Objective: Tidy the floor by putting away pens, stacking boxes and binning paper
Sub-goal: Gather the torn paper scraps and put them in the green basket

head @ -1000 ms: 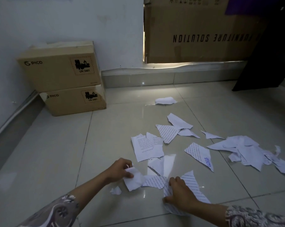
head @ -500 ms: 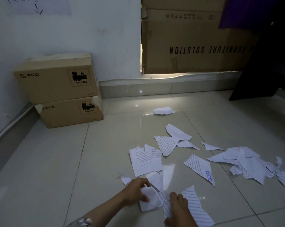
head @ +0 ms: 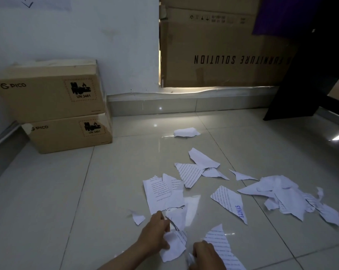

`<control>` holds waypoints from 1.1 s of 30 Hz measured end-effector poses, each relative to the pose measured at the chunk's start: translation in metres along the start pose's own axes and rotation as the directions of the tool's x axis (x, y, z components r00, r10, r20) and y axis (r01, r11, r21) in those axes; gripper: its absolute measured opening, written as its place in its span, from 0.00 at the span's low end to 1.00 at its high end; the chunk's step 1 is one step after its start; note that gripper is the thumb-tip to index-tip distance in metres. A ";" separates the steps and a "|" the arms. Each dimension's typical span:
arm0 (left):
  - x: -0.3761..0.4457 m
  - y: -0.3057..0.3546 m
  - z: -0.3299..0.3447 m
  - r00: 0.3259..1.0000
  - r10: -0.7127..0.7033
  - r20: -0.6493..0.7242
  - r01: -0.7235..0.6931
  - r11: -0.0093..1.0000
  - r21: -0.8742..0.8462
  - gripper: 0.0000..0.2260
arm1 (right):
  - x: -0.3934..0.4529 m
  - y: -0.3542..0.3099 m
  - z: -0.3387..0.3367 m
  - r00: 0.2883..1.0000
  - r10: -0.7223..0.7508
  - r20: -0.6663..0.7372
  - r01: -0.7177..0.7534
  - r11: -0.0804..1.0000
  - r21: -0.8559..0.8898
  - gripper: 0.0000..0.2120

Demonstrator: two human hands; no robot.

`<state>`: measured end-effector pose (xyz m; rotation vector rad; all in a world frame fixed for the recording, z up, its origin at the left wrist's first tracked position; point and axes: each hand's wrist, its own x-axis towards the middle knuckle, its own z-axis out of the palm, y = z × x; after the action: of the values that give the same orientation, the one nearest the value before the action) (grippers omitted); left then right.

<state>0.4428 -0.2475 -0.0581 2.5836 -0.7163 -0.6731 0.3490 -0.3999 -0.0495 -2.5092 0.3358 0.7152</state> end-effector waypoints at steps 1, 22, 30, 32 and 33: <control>0.001 0.000 0.001 1.000 0.002 0.005 -0.002 1.000 0.015 0.13 | -0.002 0.000 -0.003 1.000 -0.014 0.013 0.014 1.000 -0.004 0.20; 0.000 -0.006 -0.029 0.999 -0.044 0.031 0.052 0.954 -0.295 0.18 | -0.010 0.028 -0.035 0.978 -0.035 -0.207 0.061 0.991 0.120 0.18; -0.003 0.007 -0.041 0.997 -0.079 0.022 0.081 0.900 -0.428 0.15 | 0.004 0.063 -0.002 0.900 -0.233 -0.368 0.184 0.969 -0.164 0.17; -0.003 0.009 -0.041 0.996 -0.079 0.030 0.084 0.891 -0.447 0.15 | -0.012 0.049 -0.020 0.897 -0.288 -0.335 0.270 0.958 -0.100 0.09; -0.004 0.010 -0.041 0.996 -0.080 0.035 0.087 0.886 -0.456 0.15 | -0.009 0.049 -0.020 0.858 -0.305 -0.414 0.291 0.952 -0.098 0.18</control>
<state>0.4580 -0.2446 -0.0188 2.1810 -0.3887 -0.7821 0.3322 -0.4507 -0.0495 -2.6505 0.0745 0.0426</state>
